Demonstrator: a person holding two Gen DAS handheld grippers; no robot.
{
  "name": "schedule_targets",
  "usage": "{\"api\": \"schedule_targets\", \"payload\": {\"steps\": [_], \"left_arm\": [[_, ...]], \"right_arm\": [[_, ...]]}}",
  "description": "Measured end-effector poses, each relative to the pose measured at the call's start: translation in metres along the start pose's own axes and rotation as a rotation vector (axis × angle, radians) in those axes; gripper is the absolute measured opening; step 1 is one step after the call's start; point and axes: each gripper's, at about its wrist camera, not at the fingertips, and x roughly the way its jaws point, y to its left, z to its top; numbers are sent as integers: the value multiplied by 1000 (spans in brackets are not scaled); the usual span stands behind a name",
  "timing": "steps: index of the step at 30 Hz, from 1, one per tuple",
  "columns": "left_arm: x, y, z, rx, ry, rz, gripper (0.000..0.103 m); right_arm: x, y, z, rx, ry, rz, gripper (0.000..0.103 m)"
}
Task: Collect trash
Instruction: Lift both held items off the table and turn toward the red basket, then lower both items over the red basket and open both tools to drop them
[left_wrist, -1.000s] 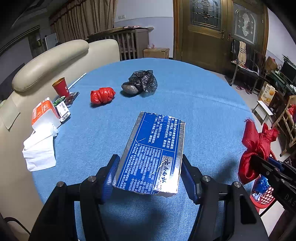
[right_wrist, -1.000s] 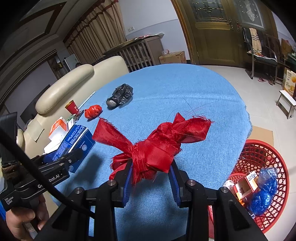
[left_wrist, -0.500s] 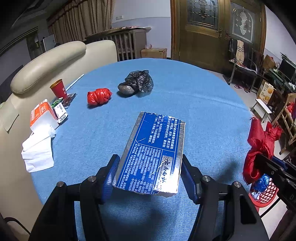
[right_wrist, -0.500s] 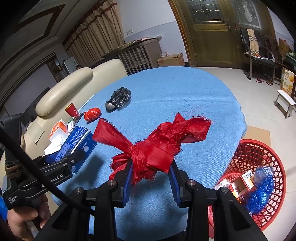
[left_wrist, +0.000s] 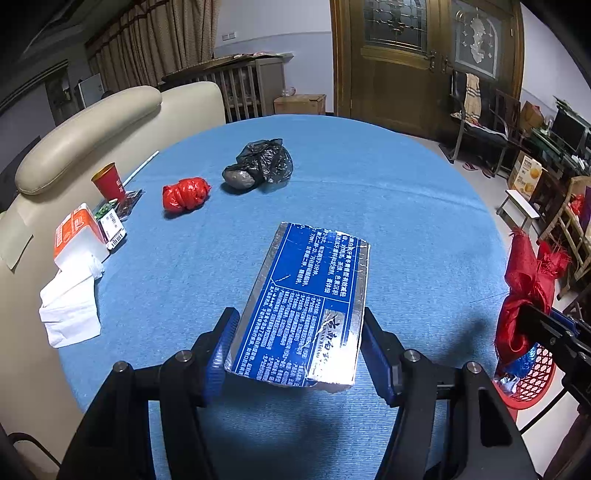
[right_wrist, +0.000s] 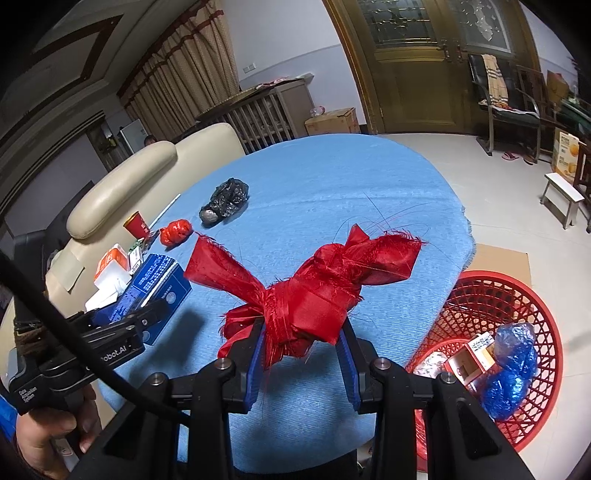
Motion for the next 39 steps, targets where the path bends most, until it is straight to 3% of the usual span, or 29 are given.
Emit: {"api": "schedule_targets", "payload": {"steps": [16, 24, 32, 34, 38, 39], "left_arm": [[-1, -32, 3, 67, -6, -35, 66], [-2, -73, 7, 136, -9, -107, 66], [-6, -139, 7, 259, -11, -208, 66], [-7, -153, 5, 287, -11, -225, 66], [-7, -174, 4, 336, -9, -253, 66], [-8, -179, 2, 347, -9, -260, 66]], "right_arm": [[-16, -31, -4, 44, -21, -47, 38], [-34, -90, -17, 107, -3, -157, 39], [-37, -145, -31, 132, 93, -243, 41], [-31, -156, -36, 137, 141, -247, 47], [-18, -168, -43, 154, 205, -248, 80], [-16, -172, -44, 163, 209, -250, 81]]}}
